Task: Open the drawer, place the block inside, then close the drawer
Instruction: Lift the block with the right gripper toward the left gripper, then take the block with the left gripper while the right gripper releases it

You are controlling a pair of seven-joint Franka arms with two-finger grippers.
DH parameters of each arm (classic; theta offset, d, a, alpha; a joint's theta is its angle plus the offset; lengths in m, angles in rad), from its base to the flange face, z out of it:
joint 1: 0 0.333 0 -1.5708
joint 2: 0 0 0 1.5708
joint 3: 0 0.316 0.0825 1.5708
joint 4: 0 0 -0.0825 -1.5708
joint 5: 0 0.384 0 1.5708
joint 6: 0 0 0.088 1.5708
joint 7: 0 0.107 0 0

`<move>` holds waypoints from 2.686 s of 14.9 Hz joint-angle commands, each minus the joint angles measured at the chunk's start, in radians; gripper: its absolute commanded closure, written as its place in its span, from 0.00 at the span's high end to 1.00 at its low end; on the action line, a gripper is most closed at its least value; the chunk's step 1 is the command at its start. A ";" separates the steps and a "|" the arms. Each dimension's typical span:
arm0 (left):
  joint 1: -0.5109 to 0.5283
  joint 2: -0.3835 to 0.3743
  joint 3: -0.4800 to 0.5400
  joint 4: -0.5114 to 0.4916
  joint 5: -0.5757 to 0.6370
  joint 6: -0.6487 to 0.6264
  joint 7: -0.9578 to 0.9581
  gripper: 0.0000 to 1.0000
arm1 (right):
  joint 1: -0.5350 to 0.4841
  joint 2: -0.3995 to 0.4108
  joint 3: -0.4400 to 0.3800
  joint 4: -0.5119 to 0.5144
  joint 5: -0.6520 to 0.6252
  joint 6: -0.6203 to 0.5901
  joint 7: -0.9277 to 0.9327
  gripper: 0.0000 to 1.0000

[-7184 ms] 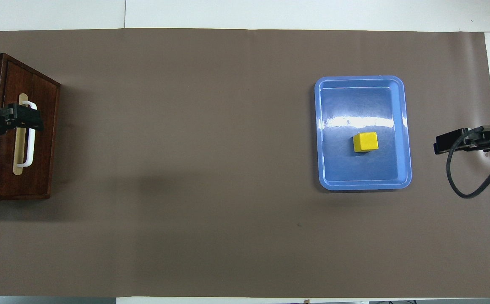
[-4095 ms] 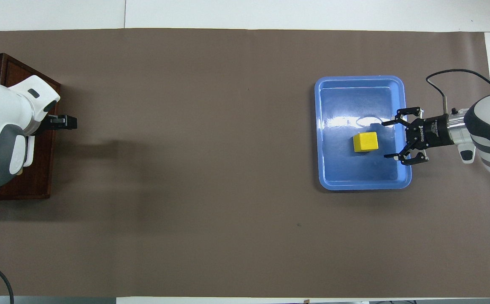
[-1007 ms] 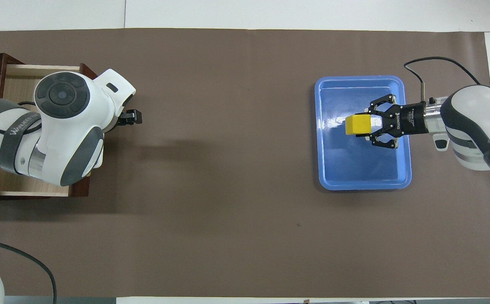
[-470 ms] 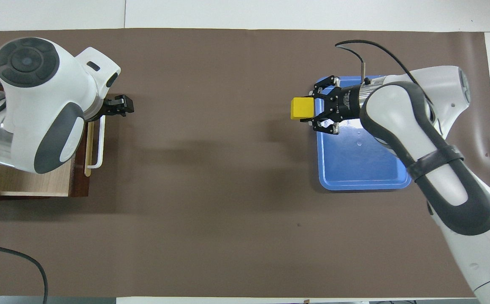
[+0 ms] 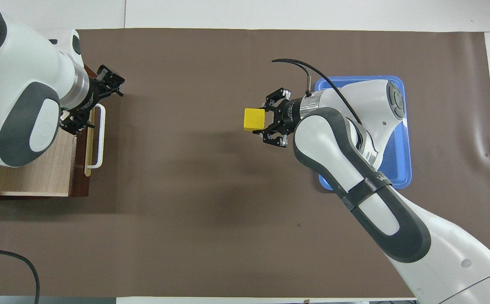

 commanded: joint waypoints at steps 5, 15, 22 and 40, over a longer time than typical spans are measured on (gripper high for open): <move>-0.052 0.027 0.002 0.036 -0.021 0.046 -0.607 1.00 | 0.010 0.051 0.010 0.085 0.087 -0.057 -0.085 0.00; -0.258 0.173 0.000 0.228 -0.037 -0.049 -0.879 1.00 | 0.088 0.150 0.004 0.244 0.064 -0.111 -0.029 0.00; -0.316 0.213 0.002 0.180 -0.023 -0.004 -0.951 1.00 | 0.111 0.148 0.006 0.238 -0.074 -0.129 0.120 0.00; -0.318 0.165 0.003 0.043 -0.018 0.043 -1.005 0.83 | 0.113 0.148 0.007 0.230 -0.074 -0.109 0.115 0.00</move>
